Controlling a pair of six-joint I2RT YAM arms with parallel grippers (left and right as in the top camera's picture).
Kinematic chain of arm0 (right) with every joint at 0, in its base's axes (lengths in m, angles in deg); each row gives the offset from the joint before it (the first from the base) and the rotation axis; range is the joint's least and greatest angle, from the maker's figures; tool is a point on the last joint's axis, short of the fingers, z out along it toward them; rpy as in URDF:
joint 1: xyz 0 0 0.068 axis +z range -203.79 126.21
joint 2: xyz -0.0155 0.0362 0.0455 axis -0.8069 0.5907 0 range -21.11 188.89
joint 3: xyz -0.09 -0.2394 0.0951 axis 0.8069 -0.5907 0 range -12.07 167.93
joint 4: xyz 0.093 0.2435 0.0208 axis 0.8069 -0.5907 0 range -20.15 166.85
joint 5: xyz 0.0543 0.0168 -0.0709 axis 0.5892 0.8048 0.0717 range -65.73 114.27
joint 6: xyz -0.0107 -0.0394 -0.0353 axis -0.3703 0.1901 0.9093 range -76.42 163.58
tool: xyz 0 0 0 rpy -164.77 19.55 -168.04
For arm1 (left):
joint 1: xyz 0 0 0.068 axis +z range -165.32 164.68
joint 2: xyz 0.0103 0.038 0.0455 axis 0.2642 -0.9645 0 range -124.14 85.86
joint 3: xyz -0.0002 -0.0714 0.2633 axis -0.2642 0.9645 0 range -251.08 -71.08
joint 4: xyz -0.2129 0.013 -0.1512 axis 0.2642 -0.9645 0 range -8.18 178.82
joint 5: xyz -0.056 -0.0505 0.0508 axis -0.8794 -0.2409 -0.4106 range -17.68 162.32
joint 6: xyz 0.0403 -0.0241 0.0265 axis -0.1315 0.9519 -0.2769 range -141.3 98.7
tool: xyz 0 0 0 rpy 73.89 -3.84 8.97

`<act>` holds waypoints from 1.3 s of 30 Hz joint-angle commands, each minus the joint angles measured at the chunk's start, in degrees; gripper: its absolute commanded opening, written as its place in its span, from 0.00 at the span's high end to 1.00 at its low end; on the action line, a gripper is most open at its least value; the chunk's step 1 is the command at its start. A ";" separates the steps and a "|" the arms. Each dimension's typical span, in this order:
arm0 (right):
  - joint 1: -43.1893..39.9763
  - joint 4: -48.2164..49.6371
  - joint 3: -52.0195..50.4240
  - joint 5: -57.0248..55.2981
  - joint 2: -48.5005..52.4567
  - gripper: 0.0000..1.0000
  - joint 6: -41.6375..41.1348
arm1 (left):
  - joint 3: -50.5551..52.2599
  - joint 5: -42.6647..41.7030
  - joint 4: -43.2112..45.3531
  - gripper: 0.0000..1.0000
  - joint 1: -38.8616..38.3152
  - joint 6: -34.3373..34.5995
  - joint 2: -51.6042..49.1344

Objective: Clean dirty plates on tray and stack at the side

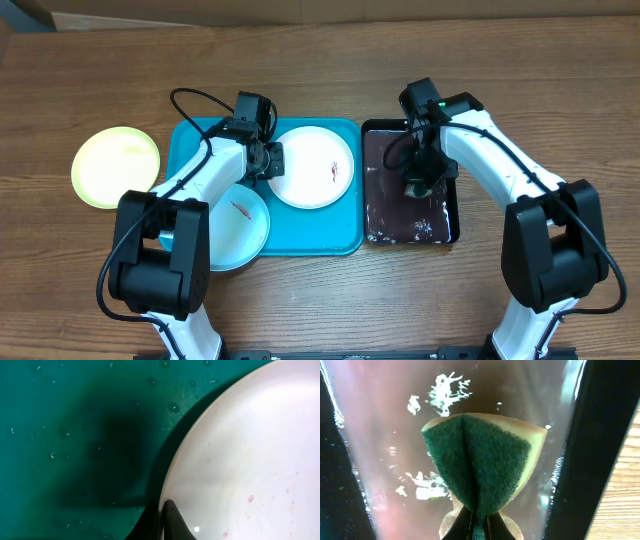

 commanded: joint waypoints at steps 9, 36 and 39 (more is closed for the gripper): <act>0.44 -4.61 9.97 -3.45 -2.54 0.96 0.74 | 0.24 1.29 -1.75 0.78 0.15 4.37 0.33; 2.58 -8.63 11.13 -2.82 -2.51 0.96 2.19 | 0.22 -0.87 -5.20 0.96 0.42 7.13 0.33; 2.64 -10.73 12.70 -2.80 -2.51 0.96 1.97 | 0.22 -0.85 -5.16 0.96 0.42 6.99 0.33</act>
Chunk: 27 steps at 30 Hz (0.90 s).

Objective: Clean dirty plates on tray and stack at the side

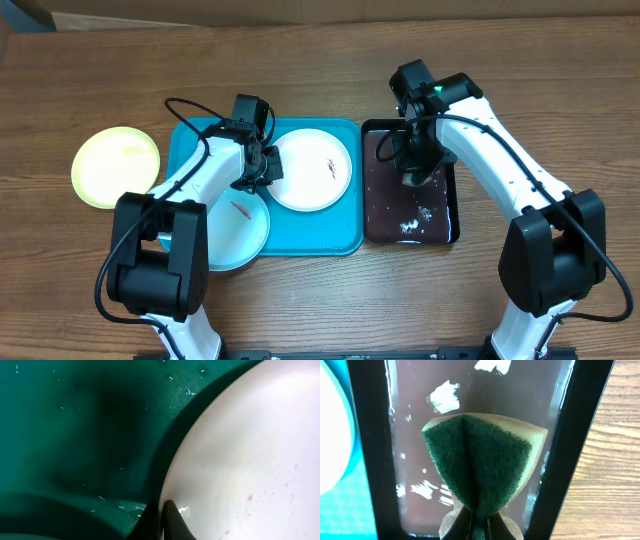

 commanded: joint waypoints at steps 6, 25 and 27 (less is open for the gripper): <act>1.14 -6.43 9.11 -1.16 -1.88 0.96 -1.55 | 0.39 0.13 0.72 0.96 0.26 -0.04 -0.09; 2.14 2.08 -2.23 -0.92 -1.75 0.96 -2.62 | 0.39 0.15 1.75 0.96 0.22 -0.07 -0.09; 2.14 -0.90 1.57 -0.63 -1.75 0.96 -2.91 | 0.39 0.15 1.73 0.96 0.22 -0.07 -0.09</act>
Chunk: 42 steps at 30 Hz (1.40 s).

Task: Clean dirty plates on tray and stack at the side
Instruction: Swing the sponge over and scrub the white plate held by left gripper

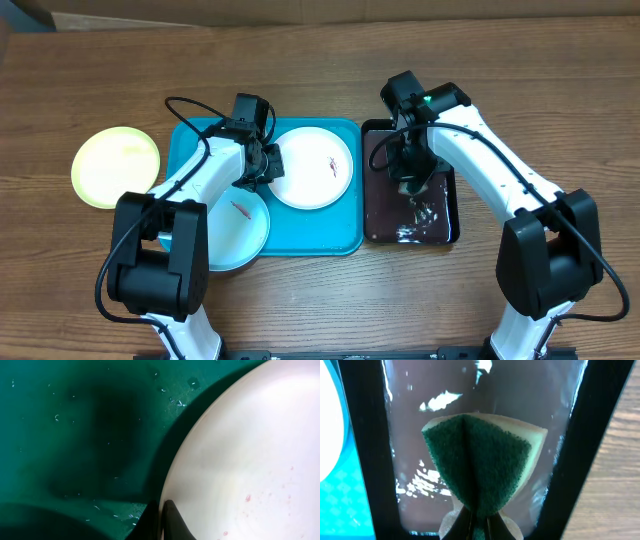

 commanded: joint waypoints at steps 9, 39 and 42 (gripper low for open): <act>2.27 -3.34 20.22 15.19 -1.44 0.96 -0.31 | 0.37 0.39 0.07 0.96 0.22 -0.04 -0.09; 15.54 12.70 16.92 -10.67 19.76 0.96 -0.31 | 0.37 0.42 -0.20 0.96 0.22 -0.07 -0.09; 15.54 12.63 16.92 -10.43 21.49 0.96 -0.31 | 0.37 0.42 -0.20 0.96 0.22 -0.07 -0.09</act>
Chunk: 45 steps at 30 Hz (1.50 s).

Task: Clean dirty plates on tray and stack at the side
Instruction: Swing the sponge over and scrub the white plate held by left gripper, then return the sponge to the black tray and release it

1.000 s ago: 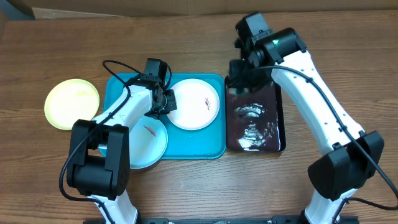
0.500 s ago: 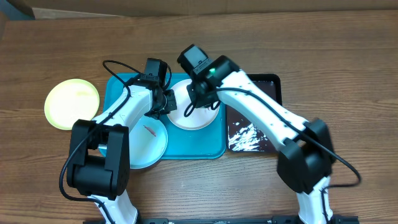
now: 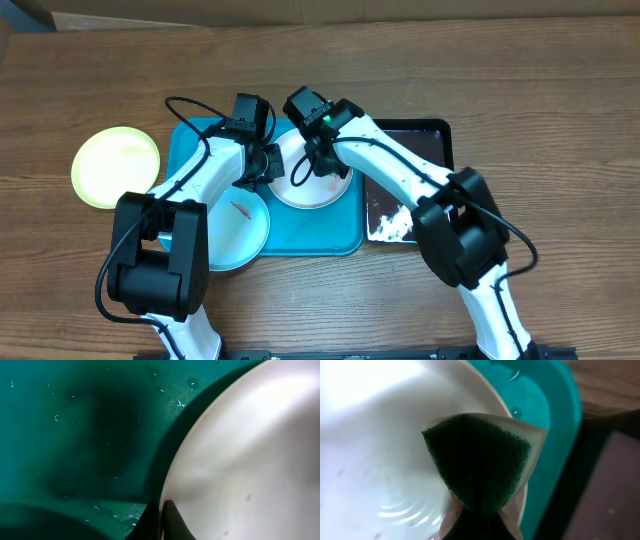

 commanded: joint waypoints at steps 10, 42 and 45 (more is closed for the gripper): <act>-0.31 -0.35 0.02 14.47 2.84 0.96 -0.09 | 0.37 0.39 -0.15 0.96 0.22 -0.07 -0.09; -21.86 -33.94 20.48 22.34 -1.07 0.96 6.40 | 0.37 0.42 0.26 0.96 0.22 -0.09 -0.09; -21.90 -34.95 18.29 18.01 -1.07 0.96 5.53 | 0.37 0.39 0.50 0.96 0.22 -0.07 -0.09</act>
